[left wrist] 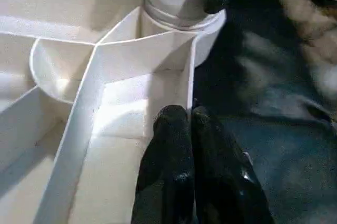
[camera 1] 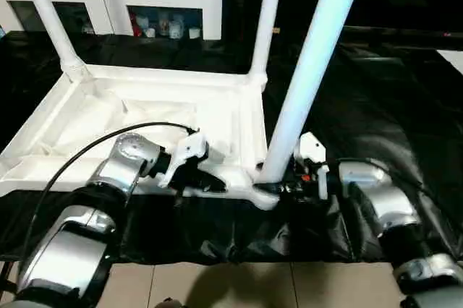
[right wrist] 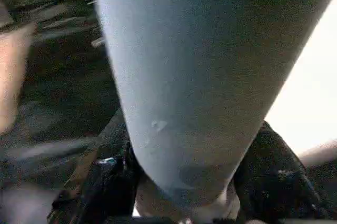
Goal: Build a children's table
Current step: Rotate leg to tighten
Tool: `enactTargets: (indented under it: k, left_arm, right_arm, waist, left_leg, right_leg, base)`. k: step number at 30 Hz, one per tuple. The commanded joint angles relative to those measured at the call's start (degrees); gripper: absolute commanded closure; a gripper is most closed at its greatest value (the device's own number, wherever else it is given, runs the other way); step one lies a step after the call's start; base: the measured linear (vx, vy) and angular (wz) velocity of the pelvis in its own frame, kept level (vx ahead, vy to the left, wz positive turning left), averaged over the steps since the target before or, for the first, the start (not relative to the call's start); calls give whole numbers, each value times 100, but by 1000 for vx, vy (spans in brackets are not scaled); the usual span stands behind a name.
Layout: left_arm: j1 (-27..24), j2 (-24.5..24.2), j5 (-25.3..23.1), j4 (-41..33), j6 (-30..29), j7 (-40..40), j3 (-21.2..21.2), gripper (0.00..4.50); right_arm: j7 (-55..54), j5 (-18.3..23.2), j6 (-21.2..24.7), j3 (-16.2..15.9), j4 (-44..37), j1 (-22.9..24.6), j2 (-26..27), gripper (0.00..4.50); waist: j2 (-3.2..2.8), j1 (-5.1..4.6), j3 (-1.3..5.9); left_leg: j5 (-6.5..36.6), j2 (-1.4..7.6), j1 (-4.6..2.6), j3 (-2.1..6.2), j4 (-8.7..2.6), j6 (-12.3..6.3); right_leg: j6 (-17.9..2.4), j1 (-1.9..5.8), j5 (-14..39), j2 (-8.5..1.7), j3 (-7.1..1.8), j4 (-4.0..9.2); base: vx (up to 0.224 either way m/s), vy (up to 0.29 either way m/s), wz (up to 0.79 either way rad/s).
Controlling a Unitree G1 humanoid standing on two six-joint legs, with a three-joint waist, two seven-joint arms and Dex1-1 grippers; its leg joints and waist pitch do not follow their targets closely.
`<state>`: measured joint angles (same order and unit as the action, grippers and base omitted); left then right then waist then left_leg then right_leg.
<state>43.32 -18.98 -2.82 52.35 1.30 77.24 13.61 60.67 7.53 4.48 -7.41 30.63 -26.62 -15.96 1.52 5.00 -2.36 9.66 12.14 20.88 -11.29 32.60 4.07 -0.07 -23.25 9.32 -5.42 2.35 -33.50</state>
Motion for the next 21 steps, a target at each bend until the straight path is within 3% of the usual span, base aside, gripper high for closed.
enactTargets:
  k: [1,2,5,9,12,13,15,18,19,21]
  left_arm:
    - [104,273,3,-38,-229,-579,-101,450]
    - [92,381,21,-106,-352,-756,-130,450]
    - [45,859,107,-312,-680,-1418,-244,450]
    - [43,1253,101,-340,-729,-1907,-232,450]
    - [54,1290,13,-305,-606,-2026,-194,450]
    - [48,1251,-37,-282,-473,-1986,-155,450]
    - [37,1206,-85,-276,-397,-1987,-136,450]
    - [-10,1060,-112,-290,-288,-1894,-130,450]
    - [-28,1015,-127,-286,-250,-1876,-121,450]
    - [-61,926,-160,-276,-135,-1876,-115,450]
  right_arm:
    - [-511,-99,174,-119,184,116,253,247]
    - [-996,-172,188,-16,267,117,384,250]
    - [-2583,-219,396,386,600,44,970,253]
    - [-3800,-401,427,518,907,-115,1582,254]
    - [-4171,-449,387,576,964,-243,1768,254]
    - [-4231,-411,310,644,973,-276,1796,198]
    - [-4279,-371,244,725,984,-302,1813,184]
    - [-4233,-378,175,783,963,-309,1704,156]
    - [-4175,-406,158,765,924,-285,1627,156]
    - [-3930,-472,152,672,728,-188,1393,129]
  waist:
    - [27,-25,290]
    - [26,-41,292]
    - [0,-121,285]
    - [-10,-218,300]
    - [-2,-252,300]
    - [-1,-258,297]
    - [-10,-263,306]
    - [-23,-260,320]
    - [8,-264,324]
    - [-7,-238,335]
  left_leg:
    - [1835,96,-99,40,-413,65]
    - [1888,90,-92,63,-427,81]
    - [2000,91,-102,74,-447,198]
    - [2103,61,-89,88,-449,191]
    - [2111,52,-87,81,-447,114]
    - [2128,51,-78,86,-450,102]
    - [2098,60,-79,87,-453,92]
    - [1910,69,-78,69,-442,56]
    - [1860,65,-65,62,-439,38]
    - [1640,70,-49,55,-424,-45]
  right_leg:
    - [-1034,186,2159,-255,-143,408]
    - [-930,195,2382,-258,-138,436]
    - [-886,146,2436,-244,-151,452]
    - [-847,145,2364,-209,-136,477]
    - [-800,140,2297,-201,-142,488]
    - [-783,145,2322,-201,-139,495]
    - [-790,152,2207,-202,-140,486]
    - [-957,164,1668,-186,-152,432]
    - [-981,181,1587,-184,-150,423]
    - [-1039,223,1261,-186,-145,384]
  base:
    - [0,0,0]
    - [0,0,0]
    - [0,0,0]
    - [0,0,0]
    - [0,0,0]
    - [0,0,0]
    - [0,0,0]
    - [0,0,0]
    - [0,0,0]
    - [0,0,0]
